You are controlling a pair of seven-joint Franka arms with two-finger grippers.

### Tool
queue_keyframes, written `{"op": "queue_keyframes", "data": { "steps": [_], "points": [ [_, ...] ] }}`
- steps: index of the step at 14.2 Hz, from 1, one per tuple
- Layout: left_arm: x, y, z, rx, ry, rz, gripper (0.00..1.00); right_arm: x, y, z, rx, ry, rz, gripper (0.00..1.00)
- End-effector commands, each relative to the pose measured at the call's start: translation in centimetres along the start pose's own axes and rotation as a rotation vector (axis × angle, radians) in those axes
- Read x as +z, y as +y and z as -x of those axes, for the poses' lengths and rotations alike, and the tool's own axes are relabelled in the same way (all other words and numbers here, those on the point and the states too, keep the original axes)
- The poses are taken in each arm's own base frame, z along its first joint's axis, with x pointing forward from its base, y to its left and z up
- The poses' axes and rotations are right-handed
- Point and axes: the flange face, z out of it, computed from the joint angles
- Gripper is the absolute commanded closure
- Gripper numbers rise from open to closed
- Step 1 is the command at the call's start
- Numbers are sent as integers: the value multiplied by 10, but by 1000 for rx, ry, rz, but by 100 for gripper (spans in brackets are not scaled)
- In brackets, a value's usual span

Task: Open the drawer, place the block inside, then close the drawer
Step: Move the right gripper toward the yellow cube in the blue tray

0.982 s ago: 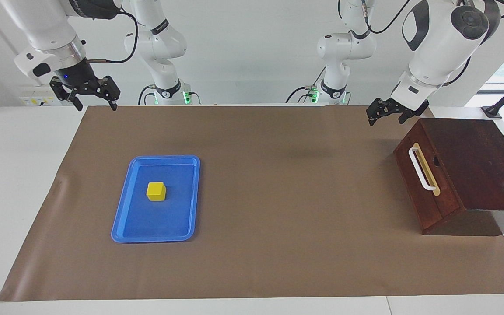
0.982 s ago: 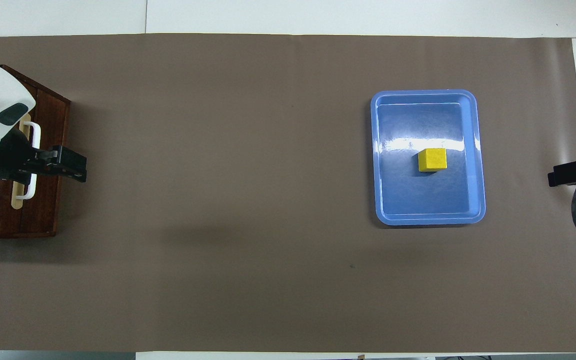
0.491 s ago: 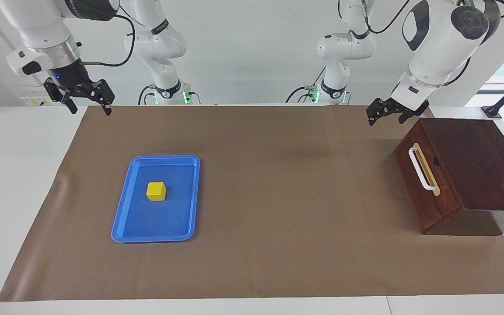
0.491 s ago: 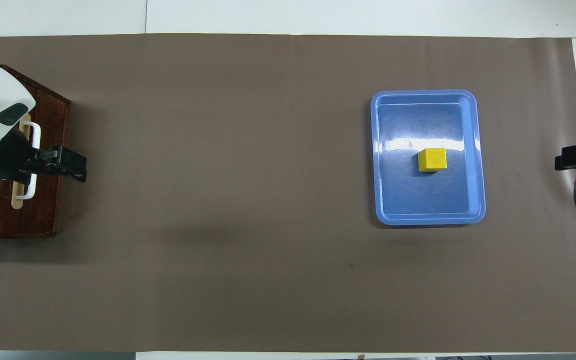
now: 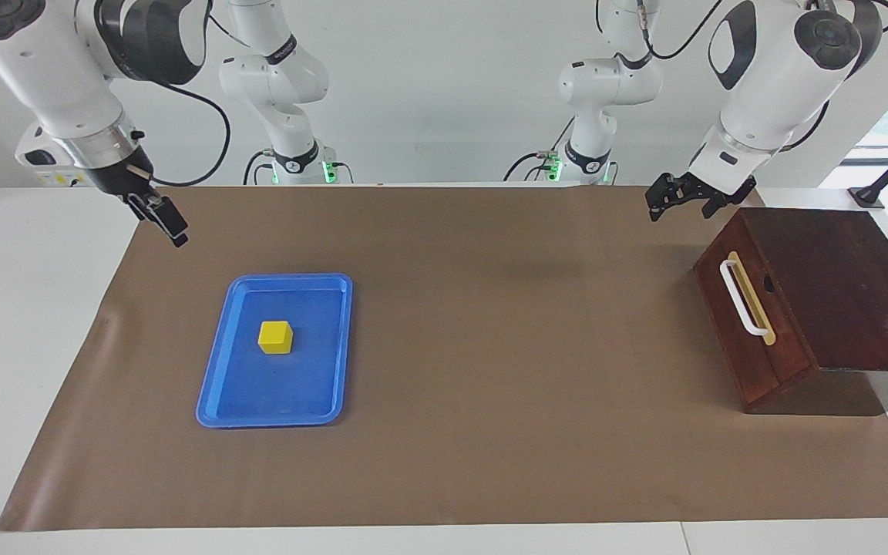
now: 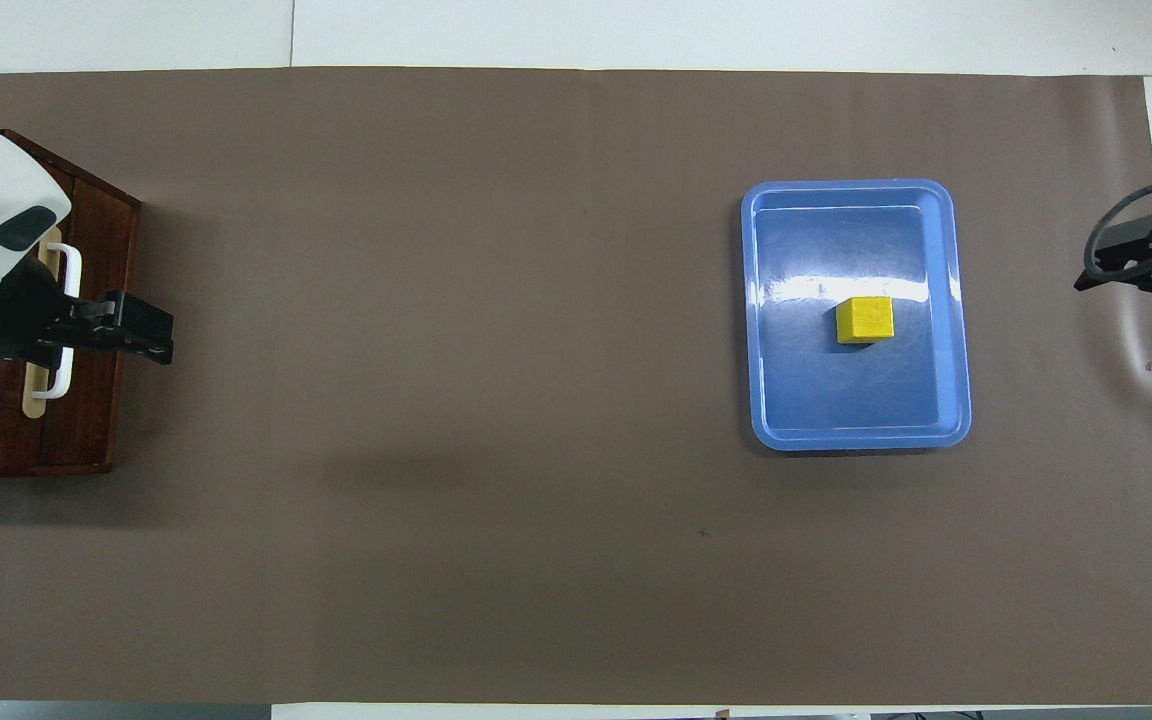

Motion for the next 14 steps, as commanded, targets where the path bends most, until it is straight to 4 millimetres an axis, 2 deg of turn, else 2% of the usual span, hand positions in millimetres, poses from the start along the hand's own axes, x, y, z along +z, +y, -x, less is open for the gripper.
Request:
{"op": "queue_keyframes", "data": {
  "steps": [1, 4, 7, 10, 14],
  "points": [
    [-6, -3, 4, -6, 15, 16, 0, 19, -14, -30, 210, -70, -55, 0],
    [-6, -3, 4, -6, 15, 16, 0, 37, -31, -46, 493, -152, -130, 1],
    [-5, -1, 3, 1, 17, 15, 0, 72, -21, -66, 686, -252, -176, 1],
    [-6, 9, 6, 10, 18, 12, 0, 102, -4, -70, 793, -360, -230, 1],
    [4, 8, -4, -11, 117, -60, 0, 141, -4, -56, 815, -433, -230, 1]
  ]
}}
